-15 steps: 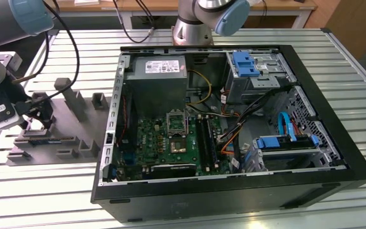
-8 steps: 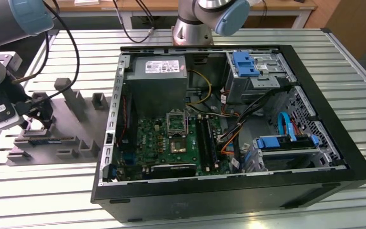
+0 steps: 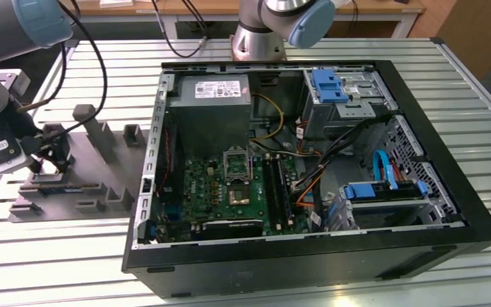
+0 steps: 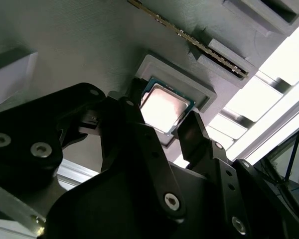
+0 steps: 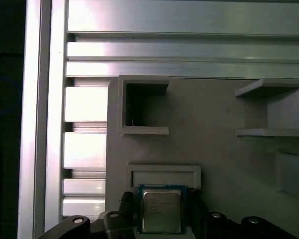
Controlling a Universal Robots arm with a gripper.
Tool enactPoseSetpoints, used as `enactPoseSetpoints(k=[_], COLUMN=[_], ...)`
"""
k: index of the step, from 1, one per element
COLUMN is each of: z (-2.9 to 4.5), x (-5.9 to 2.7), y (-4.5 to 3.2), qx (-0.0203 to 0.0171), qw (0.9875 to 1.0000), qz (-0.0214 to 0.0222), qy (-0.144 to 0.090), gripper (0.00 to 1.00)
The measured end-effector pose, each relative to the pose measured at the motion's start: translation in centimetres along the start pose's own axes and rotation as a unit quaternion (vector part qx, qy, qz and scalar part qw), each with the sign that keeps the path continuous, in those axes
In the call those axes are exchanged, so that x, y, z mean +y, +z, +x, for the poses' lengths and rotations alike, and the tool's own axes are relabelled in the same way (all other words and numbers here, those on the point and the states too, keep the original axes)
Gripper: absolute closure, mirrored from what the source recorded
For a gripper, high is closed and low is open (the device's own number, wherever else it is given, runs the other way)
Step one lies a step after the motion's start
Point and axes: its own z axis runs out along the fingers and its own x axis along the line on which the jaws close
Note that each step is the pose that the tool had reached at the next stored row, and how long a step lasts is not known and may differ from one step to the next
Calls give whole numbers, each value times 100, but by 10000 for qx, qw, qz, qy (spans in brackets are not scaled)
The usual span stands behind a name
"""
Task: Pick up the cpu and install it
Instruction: 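Pick up the cpu and move it towards the insertion slot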
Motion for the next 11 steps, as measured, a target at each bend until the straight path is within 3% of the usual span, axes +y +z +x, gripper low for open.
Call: enactPoseSetpoints(k=[11], z=[-1], x=[2], y=[-33], qx=[-1], qw=[10000], qz=[0], qy=[0], gripper=[44])
